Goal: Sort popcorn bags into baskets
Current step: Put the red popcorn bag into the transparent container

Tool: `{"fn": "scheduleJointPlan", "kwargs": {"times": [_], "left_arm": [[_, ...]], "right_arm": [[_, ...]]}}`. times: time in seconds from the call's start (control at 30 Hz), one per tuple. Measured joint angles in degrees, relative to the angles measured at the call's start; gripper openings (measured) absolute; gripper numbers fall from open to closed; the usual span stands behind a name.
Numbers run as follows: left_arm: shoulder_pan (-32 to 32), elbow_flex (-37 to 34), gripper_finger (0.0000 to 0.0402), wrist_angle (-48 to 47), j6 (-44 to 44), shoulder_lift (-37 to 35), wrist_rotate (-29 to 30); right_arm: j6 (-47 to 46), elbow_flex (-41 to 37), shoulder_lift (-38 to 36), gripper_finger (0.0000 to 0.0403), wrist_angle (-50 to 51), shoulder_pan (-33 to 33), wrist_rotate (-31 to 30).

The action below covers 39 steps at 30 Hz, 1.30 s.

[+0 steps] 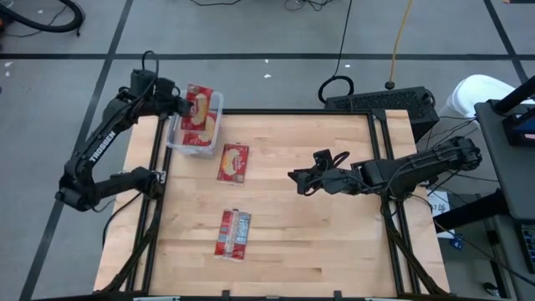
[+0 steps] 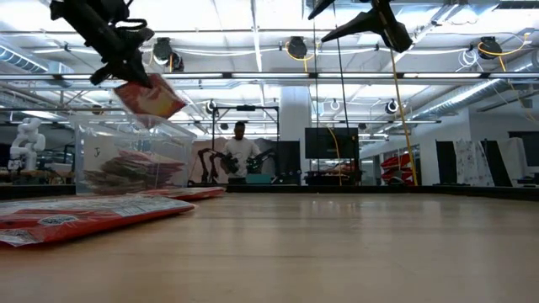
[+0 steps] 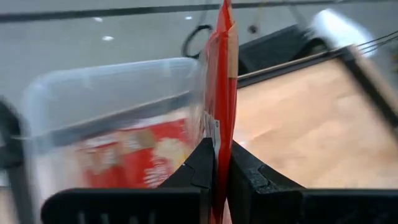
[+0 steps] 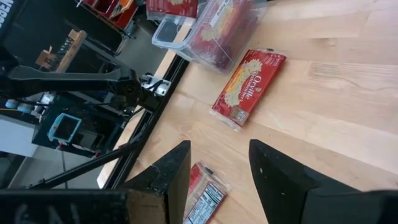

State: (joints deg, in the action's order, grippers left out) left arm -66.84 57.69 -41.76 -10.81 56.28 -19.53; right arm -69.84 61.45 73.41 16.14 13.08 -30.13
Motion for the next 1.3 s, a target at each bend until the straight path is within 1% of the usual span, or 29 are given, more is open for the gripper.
{"fn": "scheduleJointPlan", "kwargs": {"times": [0.07, 0.1, 0.23, 0.5, 0.63, 0.9, 1.03, 1.13, 1.2, 1.27, 1.3], "left_arm": [[-0.03, 0.00, 0.0024, -0.39, 2.64, 0.59, 2.70], [-0.06, 0.00, 0.0024, -0.40, 3.82, 1.12, 3.09], [0.01, 0.00, 0.0024, -0.59, 6.43, 3.81, 3.04], [0.07, -0.02, 0.0024, -1.90, 7.90, 10.13, 3.06], [-0.15, -0.02, 0.0024, -3.65, 7.73, 12.33, 7.47], [0.87, 0.23, 0.0024, -4.14, 7.14, 12.60, 11.39], [1.73, 3.66, 0.0024, -8.09, 7.26, 12.63, 12.77], [2.27, 6.88, 0.0024, -11.90, 6.60, 12.62, 12.44], [2.74, 8.40, 0.0024, -13.16, 4.70, 12.60, 10.73], [3.31, 8.74, 0.0024, -13.34, 3.34, 12.58, 9.44], [3.65, 8.63, 0.0024, -13.66, 3.15, 12.66, 9.88]], "right_arm": [[-0.02, 0.00, 0.00, 0.0154, 0.01, 0.00, -0.03], [-0.02, 0.00, 0.00, 0.0154, 0.00, 0.00, -0.04], [0.00, 0.00, 0.00, 0.0154, 0.02, -0.38, -0.07], [0.11, 0.00, 0.00, 0.0154, 0.02, -1.02, -0.09], [0.21, 0.00, 0.00, 0.0154, 0.02, -1.01, -0.09], [0.15, 0.02, 0.00, 0.0154, 0.04, -1.02, -0.09], [0.09, 0.02, 0.00, 0.0154, 0.03, -1.09, -0.09], [0.70, 0.02, 0.00, 0.0154, 0.04, -1.14, -0.09], [1.40, 0.02, 0.00, 0.0154, 0.07, -1.47, -0.07], [1.79, 0.02, 0.00, 0.0154, 0.08, -1.85, -0.07], [1.92, 0.02, 0.00, 0.0154, 0.09, -2.15, -0.07]]}}
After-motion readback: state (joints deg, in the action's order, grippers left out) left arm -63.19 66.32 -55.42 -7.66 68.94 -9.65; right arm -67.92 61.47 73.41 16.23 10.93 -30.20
